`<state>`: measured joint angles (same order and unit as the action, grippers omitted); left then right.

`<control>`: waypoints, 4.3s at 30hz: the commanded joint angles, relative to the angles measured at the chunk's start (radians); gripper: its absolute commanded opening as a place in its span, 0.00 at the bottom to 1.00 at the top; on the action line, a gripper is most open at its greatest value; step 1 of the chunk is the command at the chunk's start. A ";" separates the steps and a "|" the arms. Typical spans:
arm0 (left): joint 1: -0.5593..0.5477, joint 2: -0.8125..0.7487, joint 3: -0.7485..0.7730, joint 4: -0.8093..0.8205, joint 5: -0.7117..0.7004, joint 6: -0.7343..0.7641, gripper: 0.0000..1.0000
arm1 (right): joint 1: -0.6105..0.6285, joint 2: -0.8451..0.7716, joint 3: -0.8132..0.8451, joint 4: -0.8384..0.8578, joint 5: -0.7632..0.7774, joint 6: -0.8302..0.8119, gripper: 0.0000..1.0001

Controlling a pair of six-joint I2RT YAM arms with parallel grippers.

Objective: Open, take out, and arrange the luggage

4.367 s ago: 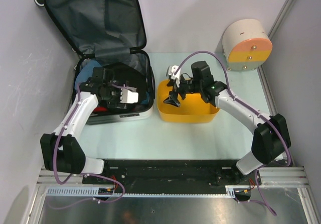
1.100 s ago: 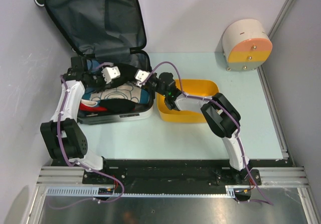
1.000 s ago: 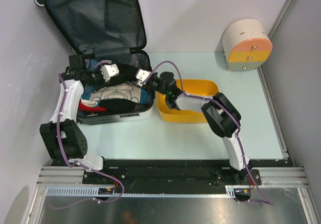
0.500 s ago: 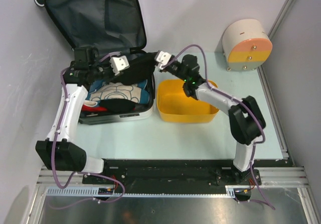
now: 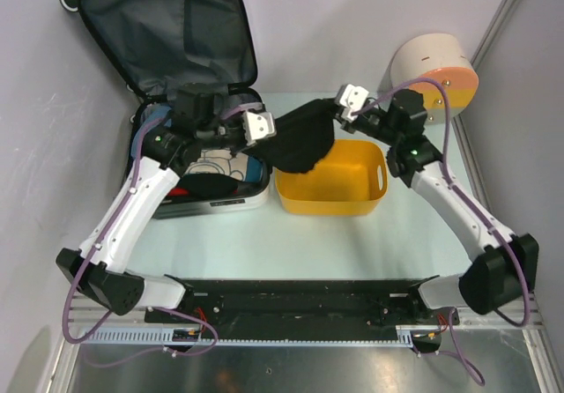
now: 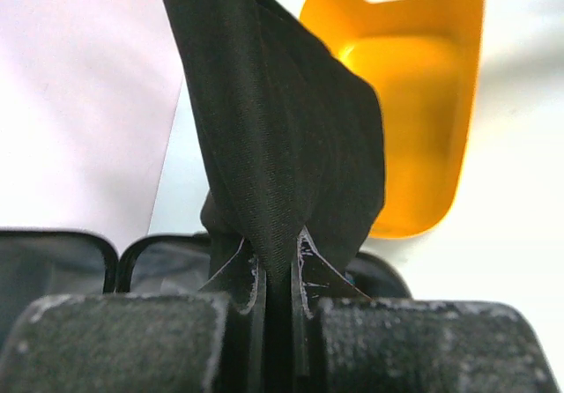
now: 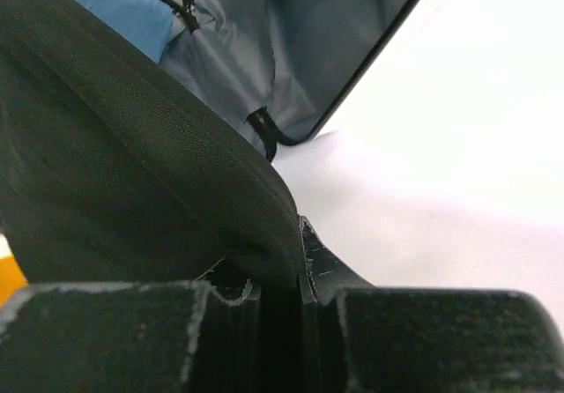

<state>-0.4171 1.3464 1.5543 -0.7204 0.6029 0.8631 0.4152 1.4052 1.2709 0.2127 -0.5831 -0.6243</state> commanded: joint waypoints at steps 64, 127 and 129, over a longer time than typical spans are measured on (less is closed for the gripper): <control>-0.264 0.200 -0.145 0.219 -0.094 -0.185 0.80 | -0.366 -0.258 -0.348 -0.823 -0.376 -0.934 0.96; 0.609 -0.055 -0.169 0.173 -0.428 -0.670 1.00 | -0.038 -0.229 -0.137 -0.562 0.072 0.044 0.98; 0.618 0.040 -0.145 0.174 -0.492 -0.687 1.00 | -0.036 -0.218 -0.137 -0.582 0.078 0.052 0.98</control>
<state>0.1680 1.2453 1.3716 -0.5491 0.2844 0.2905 0.3687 1.1706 1.0908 -0.3412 -0.5339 -0.6136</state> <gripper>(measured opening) 0.996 0.981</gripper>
